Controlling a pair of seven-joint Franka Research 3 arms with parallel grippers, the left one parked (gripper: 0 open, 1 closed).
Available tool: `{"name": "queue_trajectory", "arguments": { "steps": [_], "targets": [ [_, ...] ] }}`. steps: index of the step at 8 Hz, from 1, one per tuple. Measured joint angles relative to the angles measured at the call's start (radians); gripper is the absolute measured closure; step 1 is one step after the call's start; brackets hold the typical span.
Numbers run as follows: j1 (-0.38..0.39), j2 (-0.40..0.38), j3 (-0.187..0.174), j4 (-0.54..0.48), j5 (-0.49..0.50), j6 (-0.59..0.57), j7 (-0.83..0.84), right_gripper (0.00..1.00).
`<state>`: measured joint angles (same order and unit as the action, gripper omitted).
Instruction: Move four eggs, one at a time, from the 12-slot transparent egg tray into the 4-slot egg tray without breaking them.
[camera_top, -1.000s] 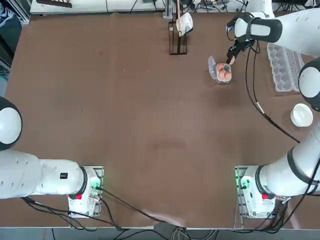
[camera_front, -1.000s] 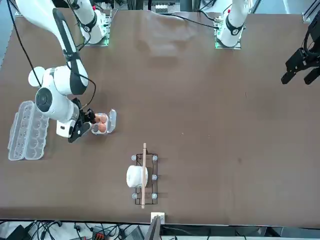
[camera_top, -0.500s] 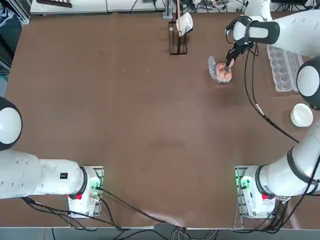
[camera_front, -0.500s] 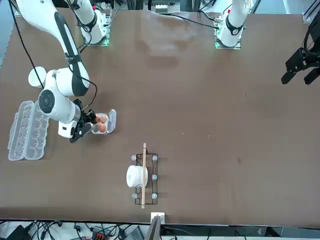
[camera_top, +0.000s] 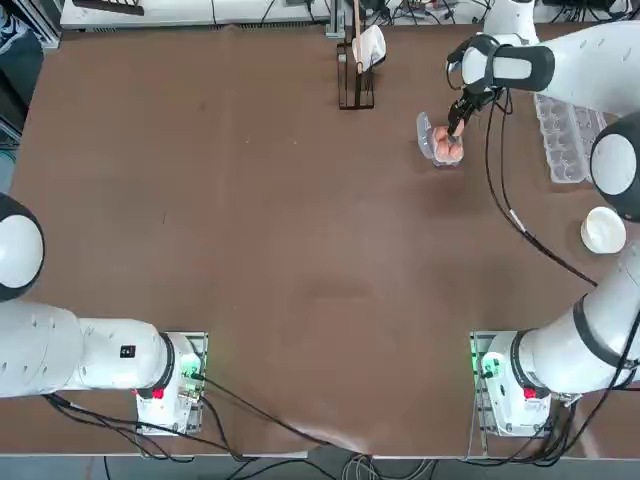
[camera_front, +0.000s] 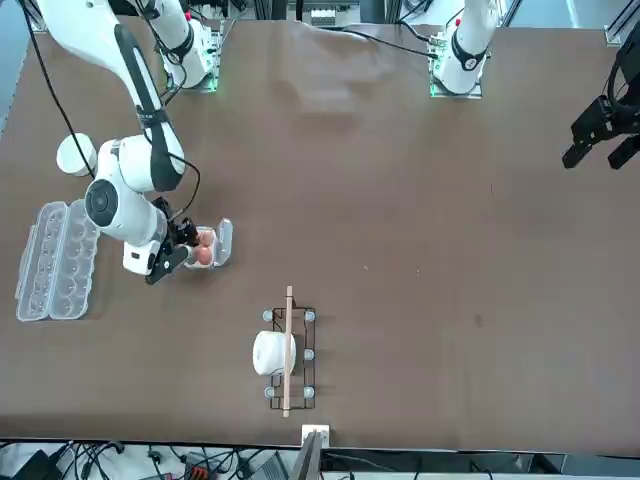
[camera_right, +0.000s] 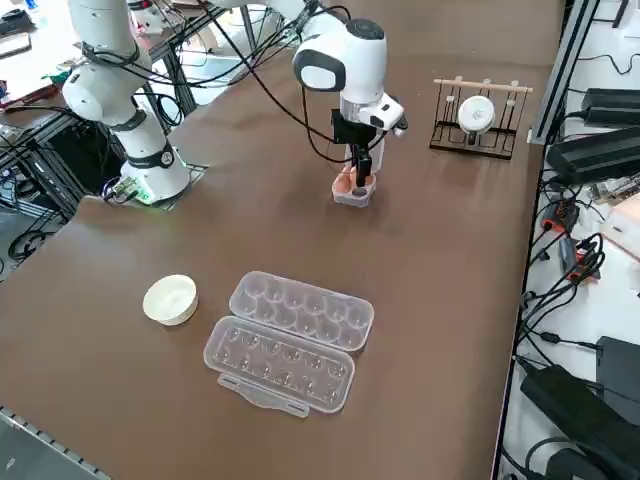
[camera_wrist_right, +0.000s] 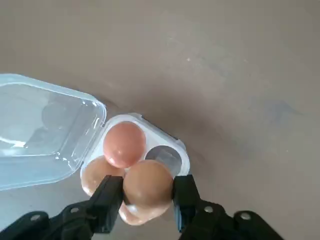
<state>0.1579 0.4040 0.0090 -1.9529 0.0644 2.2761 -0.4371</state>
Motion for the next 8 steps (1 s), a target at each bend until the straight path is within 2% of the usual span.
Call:
{"name": "queue_trajectory", "arguments": {
  "steps": [8],
  "targets": [
    [0.0, 0.011, -0.007, -0.01, 0.0, 0.006, 0.0, 0.41]
  ]
}}
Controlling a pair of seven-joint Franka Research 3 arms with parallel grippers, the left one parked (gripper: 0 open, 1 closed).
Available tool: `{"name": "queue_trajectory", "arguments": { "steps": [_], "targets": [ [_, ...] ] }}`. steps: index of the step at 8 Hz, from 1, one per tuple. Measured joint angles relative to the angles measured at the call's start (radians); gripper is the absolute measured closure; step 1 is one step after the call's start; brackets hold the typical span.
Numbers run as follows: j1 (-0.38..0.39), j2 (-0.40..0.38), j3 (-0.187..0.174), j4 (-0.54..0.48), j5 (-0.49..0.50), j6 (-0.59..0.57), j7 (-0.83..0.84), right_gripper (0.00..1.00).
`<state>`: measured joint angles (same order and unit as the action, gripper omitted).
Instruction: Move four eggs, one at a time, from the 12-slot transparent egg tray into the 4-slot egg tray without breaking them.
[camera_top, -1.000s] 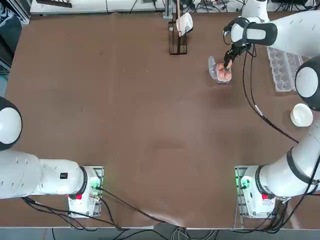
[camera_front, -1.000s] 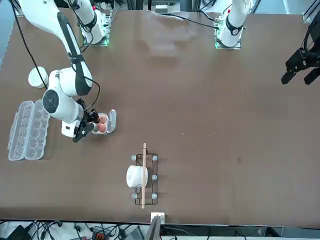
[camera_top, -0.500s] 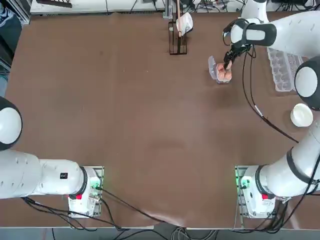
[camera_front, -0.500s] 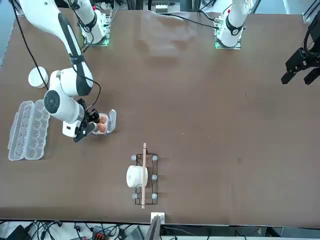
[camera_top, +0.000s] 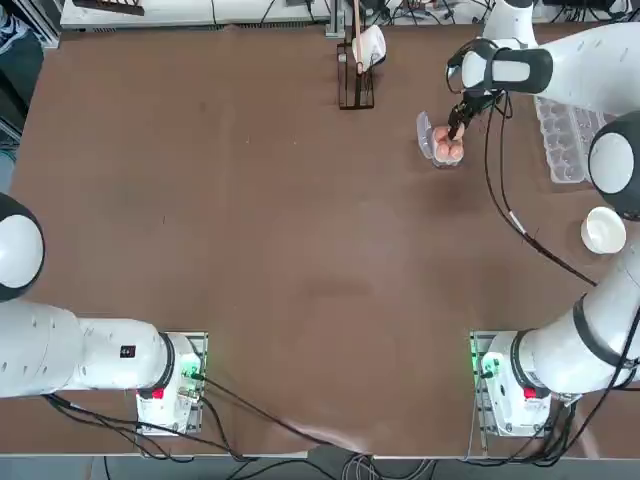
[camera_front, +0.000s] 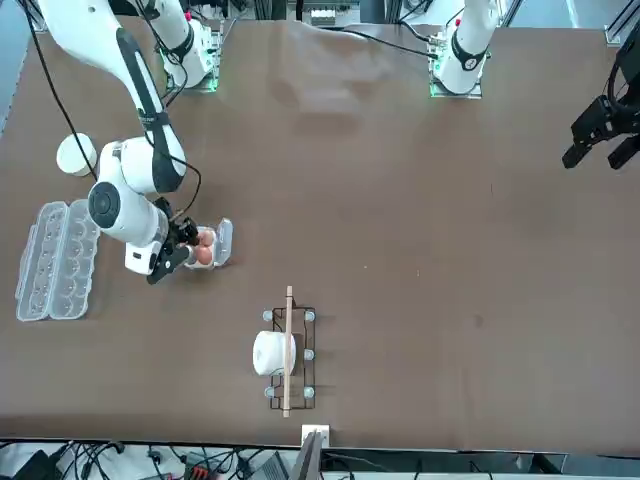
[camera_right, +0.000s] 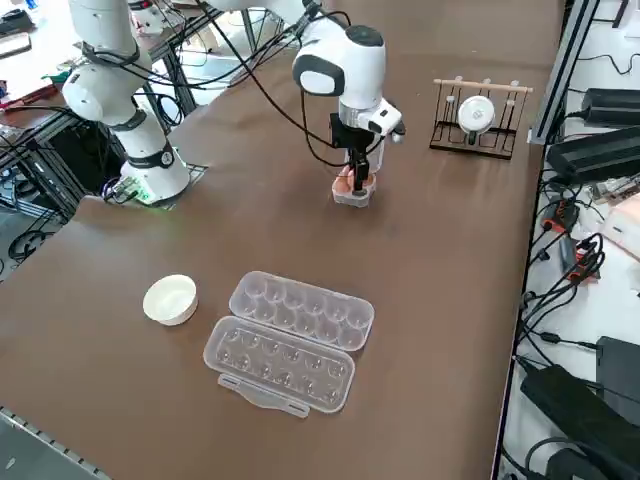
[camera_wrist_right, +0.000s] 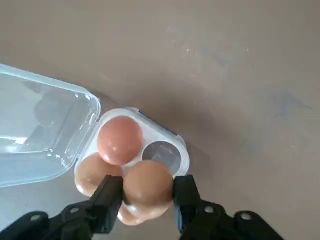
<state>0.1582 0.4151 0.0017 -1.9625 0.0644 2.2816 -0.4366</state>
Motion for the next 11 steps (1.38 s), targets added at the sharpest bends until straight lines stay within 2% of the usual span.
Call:
{"name": "queue_trajectory", "arguments": {
  "steps": [2, 3, 6, 8, 9, 11],
  "targets": [
    [0.0, 0.002, 0.0, 0.0, 0.0, 0.002, 0.0, 0.05],
    [0.0, 0.002, 0.0, 0.0, 0.0, 0.002, 0.0, 0.0],
    [0.0, -0.008, 0.0, 0.004, 0.0, 0.011, 0.0, 0.0],
    [0.0, -0.058, -0.003, 0.021, 0.0, 0.006, 0.01, 0.0],
    [0.0, -0.094, -0.005, 0.038, 0.0, -0.03, 0.046, 0.0],
    [0.001, -0.166, -0.005, 0.105, 0.0, -0.173, 0.17, 0.0]
  ]
}}
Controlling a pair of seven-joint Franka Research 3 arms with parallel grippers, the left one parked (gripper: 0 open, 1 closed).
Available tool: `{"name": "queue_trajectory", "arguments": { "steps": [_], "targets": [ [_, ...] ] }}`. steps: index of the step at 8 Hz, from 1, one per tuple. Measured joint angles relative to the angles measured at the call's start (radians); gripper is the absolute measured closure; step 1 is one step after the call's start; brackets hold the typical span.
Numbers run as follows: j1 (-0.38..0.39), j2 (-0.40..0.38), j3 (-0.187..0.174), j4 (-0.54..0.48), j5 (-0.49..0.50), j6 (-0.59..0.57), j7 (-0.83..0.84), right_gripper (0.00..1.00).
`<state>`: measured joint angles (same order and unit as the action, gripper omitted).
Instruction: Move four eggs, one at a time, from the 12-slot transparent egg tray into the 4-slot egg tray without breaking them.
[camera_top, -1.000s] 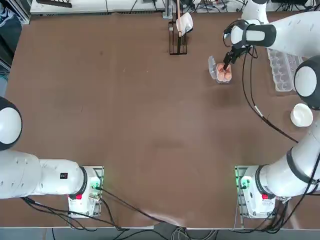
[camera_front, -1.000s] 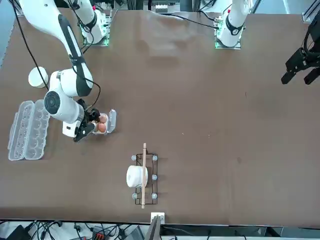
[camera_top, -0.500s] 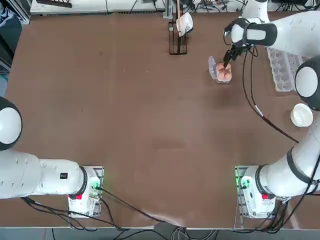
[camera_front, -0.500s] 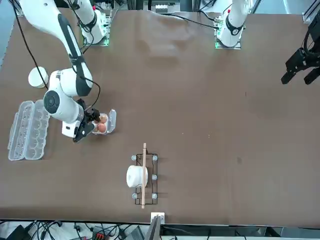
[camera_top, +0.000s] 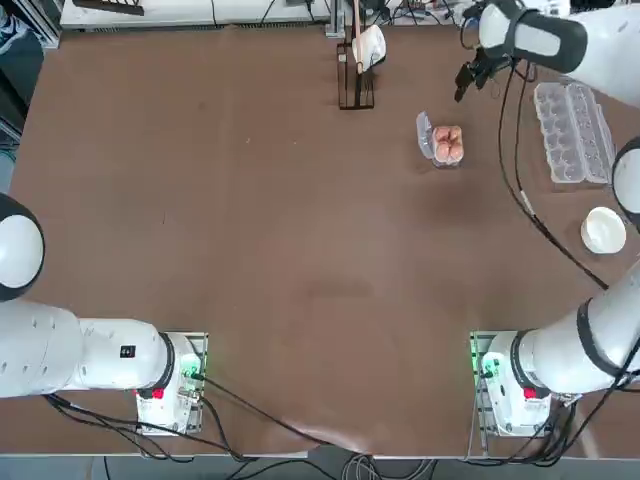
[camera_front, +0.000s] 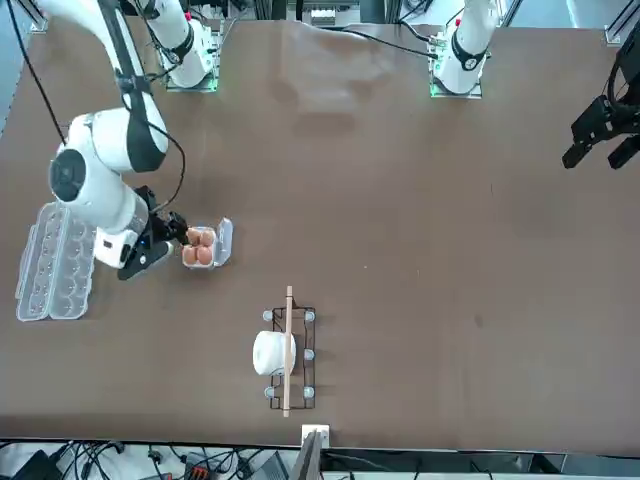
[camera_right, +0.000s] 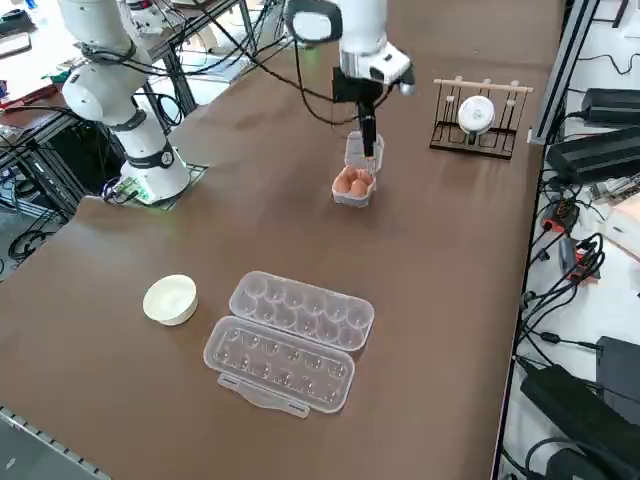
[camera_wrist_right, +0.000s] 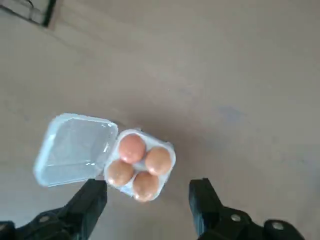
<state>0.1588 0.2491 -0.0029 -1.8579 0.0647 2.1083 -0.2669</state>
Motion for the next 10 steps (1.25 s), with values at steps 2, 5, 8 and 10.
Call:
{"name": "queue_trajectory", "arguments": {
  "steps": [2, 5, 8, 10],
  "targets": [
    [0.0, -0.066, -0.002, 0.071, -0.001, -0.138, 0.137, 0.0],
    [-0.018, -0.149, -0.014, 0.095, -0.007, -0.203, 0.227, 0.0],
    [-0.056, -0.183, -0.035, 0.163, -0.007, -0.316, 0.284, 0.0],
    [-0.064, -0.185, -0.035, 0.224, -0.007, -0.413, 0.304, 0.0]
  ]
}}
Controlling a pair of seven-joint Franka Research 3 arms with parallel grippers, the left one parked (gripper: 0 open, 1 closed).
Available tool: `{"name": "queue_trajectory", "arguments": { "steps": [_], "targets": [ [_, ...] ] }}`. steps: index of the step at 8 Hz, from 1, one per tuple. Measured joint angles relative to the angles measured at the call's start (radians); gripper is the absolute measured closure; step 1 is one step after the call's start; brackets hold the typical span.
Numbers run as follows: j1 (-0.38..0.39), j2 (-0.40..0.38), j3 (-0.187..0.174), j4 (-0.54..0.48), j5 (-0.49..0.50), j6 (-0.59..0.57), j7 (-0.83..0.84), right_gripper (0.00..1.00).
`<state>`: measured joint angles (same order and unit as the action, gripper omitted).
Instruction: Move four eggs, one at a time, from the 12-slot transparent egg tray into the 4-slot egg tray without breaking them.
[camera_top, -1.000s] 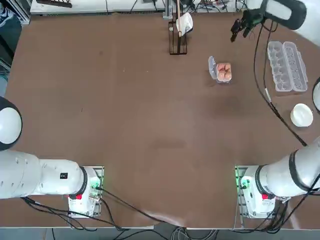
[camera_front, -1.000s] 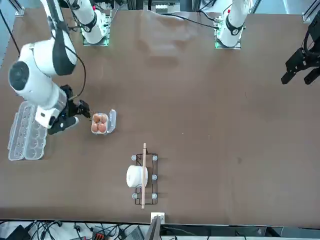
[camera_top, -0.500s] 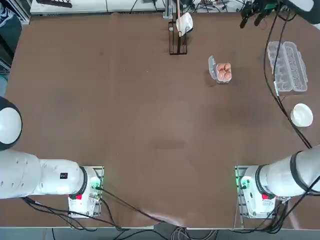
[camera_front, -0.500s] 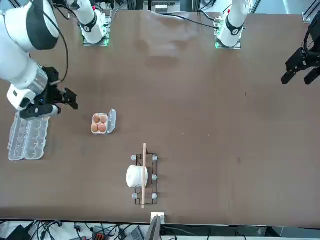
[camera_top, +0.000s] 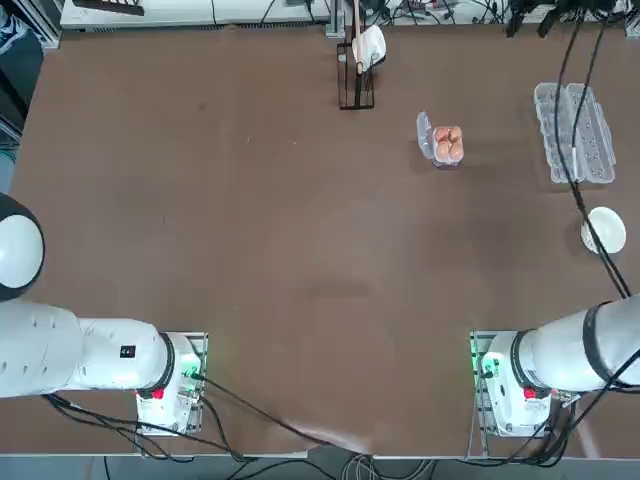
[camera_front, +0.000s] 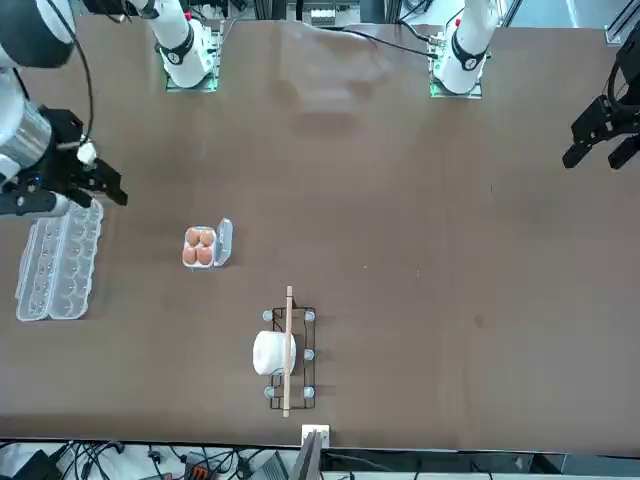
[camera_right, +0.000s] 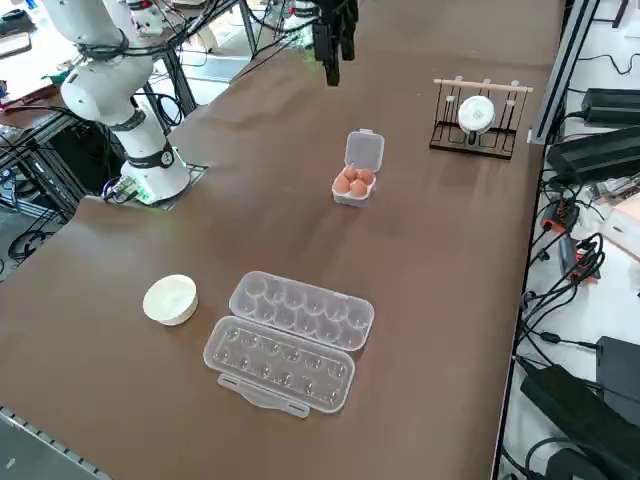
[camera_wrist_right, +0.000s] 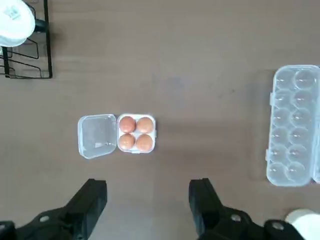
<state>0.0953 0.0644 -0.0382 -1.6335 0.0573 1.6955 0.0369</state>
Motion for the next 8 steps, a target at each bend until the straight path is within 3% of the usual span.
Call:
{"name": "queue_trajectory", "arguments": {
  "steps": [8],
  "targets": [
    [0.001, -0.051, 0.003, 0.032, -0.003, -0.11, 0.048, 0.0]
  ]
}}
